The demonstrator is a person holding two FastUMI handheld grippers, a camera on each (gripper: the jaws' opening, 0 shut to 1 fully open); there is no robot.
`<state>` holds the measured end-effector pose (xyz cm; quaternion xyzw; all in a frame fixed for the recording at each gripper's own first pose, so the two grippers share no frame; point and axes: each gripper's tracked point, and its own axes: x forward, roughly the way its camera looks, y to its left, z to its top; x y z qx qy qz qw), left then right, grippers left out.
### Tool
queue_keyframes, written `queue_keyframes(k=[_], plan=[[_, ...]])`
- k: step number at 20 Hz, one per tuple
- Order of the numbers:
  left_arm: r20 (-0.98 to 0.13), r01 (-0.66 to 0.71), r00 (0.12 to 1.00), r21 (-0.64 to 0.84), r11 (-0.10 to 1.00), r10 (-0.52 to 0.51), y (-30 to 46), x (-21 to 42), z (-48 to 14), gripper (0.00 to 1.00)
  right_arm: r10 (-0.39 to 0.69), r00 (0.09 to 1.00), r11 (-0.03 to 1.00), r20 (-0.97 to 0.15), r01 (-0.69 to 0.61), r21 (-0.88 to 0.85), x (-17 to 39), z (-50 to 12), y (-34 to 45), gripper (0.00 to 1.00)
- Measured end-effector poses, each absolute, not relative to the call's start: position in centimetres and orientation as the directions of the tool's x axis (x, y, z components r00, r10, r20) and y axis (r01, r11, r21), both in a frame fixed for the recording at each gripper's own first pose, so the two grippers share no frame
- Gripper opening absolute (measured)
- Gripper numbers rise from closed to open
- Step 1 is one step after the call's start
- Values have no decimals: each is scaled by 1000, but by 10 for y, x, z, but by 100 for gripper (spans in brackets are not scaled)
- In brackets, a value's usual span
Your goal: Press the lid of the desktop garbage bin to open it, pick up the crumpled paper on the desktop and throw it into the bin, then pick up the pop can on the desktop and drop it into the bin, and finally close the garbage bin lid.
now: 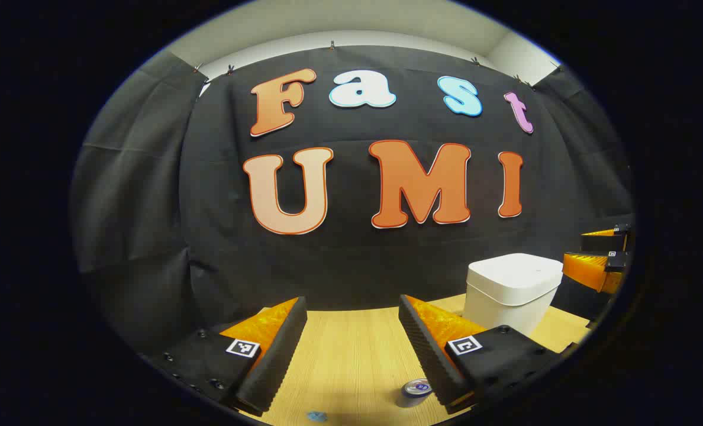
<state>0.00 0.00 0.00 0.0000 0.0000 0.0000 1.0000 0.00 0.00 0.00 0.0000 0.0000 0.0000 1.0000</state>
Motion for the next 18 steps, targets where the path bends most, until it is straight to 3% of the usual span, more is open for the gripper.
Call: queue_keyframes(k=[5, 18], plan=[[-13, -20, 1000, 13, 1000, 20, -5, -8, 1, 99, 35, 999, 998, 7, -36, 48, 3, 7, 2, 100], [-19, 69, 997, 21, 997, -68, 29, 28, -8, 100, -123, 992, 992, -22, 123, 29, 17, 14, 11, 100]])
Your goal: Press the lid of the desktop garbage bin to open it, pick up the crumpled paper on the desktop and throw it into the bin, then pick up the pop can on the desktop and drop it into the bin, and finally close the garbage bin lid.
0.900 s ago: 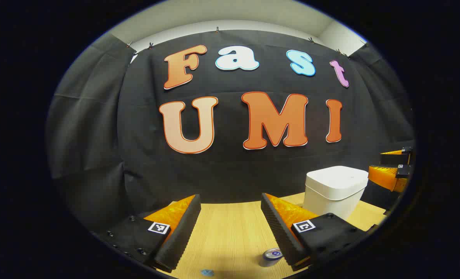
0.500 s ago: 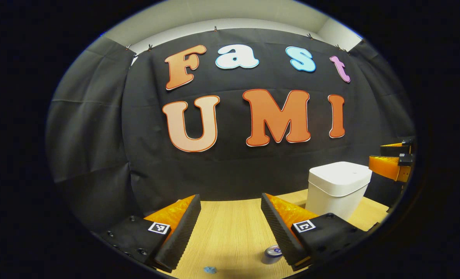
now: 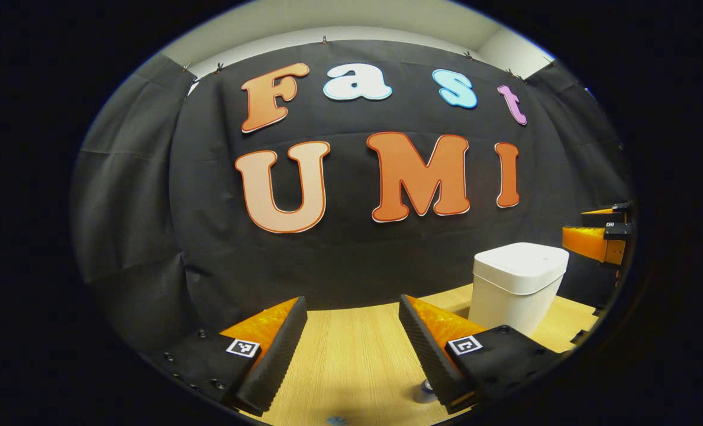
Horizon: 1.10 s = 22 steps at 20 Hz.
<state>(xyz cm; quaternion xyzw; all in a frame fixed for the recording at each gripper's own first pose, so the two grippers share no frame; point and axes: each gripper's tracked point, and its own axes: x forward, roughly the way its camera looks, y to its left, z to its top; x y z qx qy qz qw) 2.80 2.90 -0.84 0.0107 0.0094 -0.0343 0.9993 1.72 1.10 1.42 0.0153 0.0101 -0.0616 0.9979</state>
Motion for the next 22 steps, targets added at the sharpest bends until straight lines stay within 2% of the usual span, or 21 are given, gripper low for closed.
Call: queue_keyframes(k=[10, 15, 20, 22], plan=[[-31, 70, 997, 18, 997, -69, 43, 38, -17, 99, -196, 980, 980, -47, 197, 12, 33, 17, -11, 98], [-41, 43, 998, 17, 999, -43, 51, 35, -21, 100, -211, 976, 977, -62, 212, 15, 45, 18, -26, 83], [-55, 13, 998, 24, 1000, -11, 60, 31, -28, 100, -178, 980, 984, -89, 179, 8, 57, 16, -32, 67], [-61, 4, 998, 27, 1000, -2, 61, 28, -30, 100, -177, 979, 984, -105, 177, -11, 62, 14, -36, 51]])
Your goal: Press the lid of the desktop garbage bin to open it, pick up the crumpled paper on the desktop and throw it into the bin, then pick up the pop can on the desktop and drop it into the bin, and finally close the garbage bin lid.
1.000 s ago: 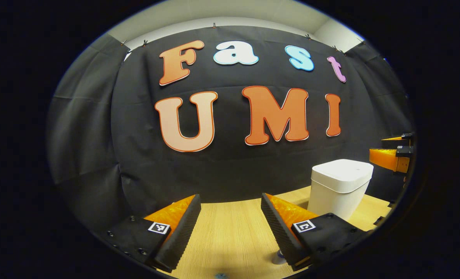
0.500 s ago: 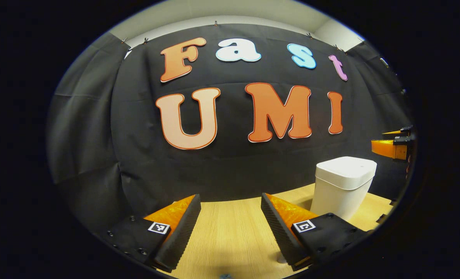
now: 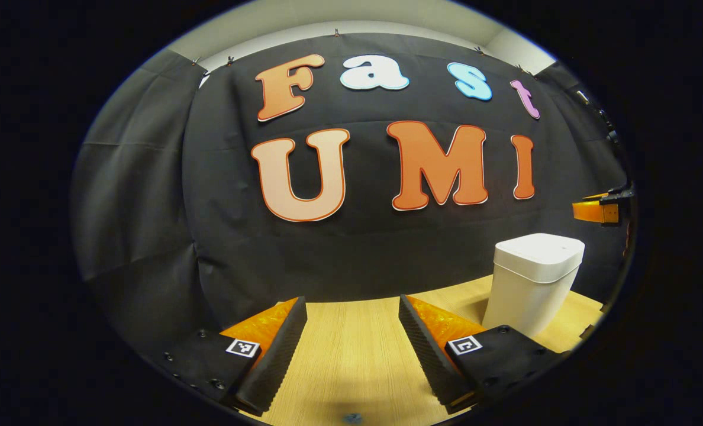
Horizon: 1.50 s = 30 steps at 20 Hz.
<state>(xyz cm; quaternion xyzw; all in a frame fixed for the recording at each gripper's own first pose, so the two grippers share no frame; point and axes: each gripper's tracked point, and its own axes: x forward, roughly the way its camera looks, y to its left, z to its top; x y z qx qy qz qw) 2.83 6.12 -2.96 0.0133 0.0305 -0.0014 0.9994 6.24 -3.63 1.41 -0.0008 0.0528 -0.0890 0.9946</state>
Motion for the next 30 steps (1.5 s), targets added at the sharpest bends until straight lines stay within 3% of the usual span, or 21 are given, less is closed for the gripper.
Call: queue_keyframes(k=[4, 7, 11, 15, 30], plan=[[-78, -17, 997, 26, 1000, 19, 64, 27, -35, 100, -161, 976, 987, -145, 156, -46, 73, 8, -45, 33], [-83, -24, 996, 31, 999, 27, 63, 27, -38, 99, -172, 969, 985, -180, 165, -52, 80, 8, -59, 13], [-84, -25, 996, 36, 999, 27, 60, 24, -39, 100, -146, 962, 989, -232, 141, -39, 88, 7, -69, 1], [-87, -35, 996, 30, 999, 37, 61, 22, -40, 100, -136, 955, 988, -262, 112, -103, 91, 14, -80, 1], [-108, -128, 985, 36, 991, 131, 97, 3, -54, 99, -65, 927, 998, -370, 57, -31, 109, 11, -96, 1]])
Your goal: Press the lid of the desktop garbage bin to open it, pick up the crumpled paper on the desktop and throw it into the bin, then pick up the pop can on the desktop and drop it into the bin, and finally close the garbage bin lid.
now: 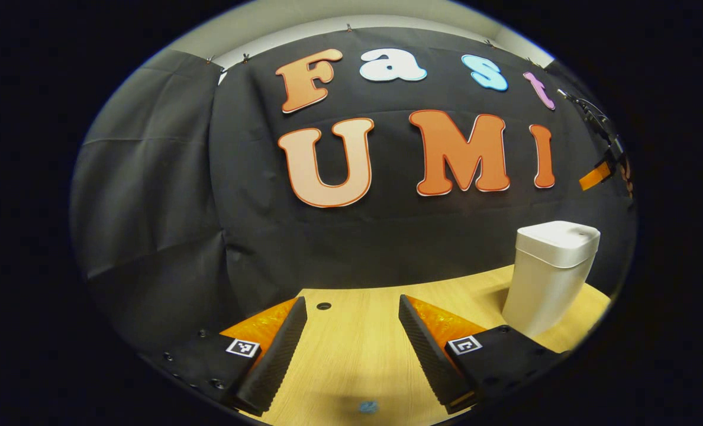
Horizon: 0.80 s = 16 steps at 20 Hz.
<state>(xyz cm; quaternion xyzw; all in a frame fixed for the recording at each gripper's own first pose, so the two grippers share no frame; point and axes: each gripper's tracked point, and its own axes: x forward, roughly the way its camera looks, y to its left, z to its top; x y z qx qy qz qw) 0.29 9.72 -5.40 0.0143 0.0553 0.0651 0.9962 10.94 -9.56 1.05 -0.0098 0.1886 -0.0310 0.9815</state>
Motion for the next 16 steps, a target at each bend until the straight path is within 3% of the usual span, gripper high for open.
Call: queue_keyframes(k=[5, 16], plan=[[-116, -153, 981, 20, 988, 155, 104, 0, -59, 99, -28, 877, 999, -479, 33, 3, 114, -25, -88, 1], [-135, -163, 978, 4, 987, 162, 106, 1, -65, 100, 29, 824, 998, -565, 7, 61, 109, -68, -70, 1]])
